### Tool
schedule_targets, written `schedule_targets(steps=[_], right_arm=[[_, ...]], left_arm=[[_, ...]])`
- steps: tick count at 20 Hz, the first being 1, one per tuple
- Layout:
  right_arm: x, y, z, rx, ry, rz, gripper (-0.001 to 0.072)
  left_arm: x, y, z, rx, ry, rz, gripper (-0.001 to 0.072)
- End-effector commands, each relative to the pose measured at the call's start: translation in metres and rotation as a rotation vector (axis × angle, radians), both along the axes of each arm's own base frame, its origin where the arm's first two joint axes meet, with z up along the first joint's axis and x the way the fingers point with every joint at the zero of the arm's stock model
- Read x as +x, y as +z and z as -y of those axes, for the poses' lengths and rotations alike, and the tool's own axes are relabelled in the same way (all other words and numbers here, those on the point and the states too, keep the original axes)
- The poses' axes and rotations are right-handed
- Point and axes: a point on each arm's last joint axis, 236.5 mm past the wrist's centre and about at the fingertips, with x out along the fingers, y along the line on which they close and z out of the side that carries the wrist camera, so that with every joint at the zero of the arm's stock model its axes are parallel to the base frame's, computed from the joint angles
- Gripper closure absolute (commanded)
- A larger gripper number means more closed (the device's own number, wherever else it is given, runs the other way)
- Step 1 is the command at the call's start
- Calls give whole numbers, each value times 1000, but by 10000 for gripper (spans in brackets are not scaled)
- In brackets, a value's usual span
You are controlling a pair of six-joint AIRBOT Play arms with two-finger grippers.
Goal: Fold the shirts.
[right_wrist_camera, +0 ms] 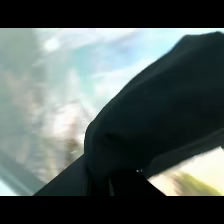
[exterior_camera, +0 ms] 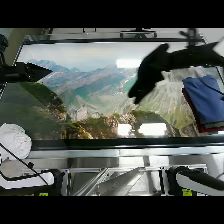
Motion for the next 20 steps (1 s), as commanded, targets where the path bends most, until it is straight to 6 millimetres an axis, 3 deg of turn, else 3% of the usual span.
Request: schedule_targets(steps=[1,4,6,8,10,12,14,16,17,18,20], right_arm=[[-43,25,88,-53,-247,37,694],[-45,37,152,-58,-433,80,693],[-35,32,185,-72,-503,90,693],[-8,18,214,-72,-563,103,693],[40,7,250,-76,-647,195,693],[84,24,279,-44,-723,348,693],[111,53,304,7,-779,445,693],[113,65,328,0,-802,462,693],[108,62,344,-1,-835,442,693],[98,46,364,-11,-877,379,693],[67,-10,397,-17,-955,165,693]], left_arm=[[-12,-1,17,-6,-68,-26,686],[-17,-1,39,-5,-120,-26,686],[-21,-1,54,-3,-153,-23,686],[-20,-1,68,1,-166,-7,686],[-16,-1,80,4,-165,6,686],[-12,-3,86,1,-158,8,686],[-8,-11,88,-4,-163,-12,686],[-3,-24,87,-12,-168,-48,686],[0,-31,87,-17,-167,-67,686],[3,-39,86,-21,-169,-86,686],[8,-53,86,-34,-173,-126,686]])
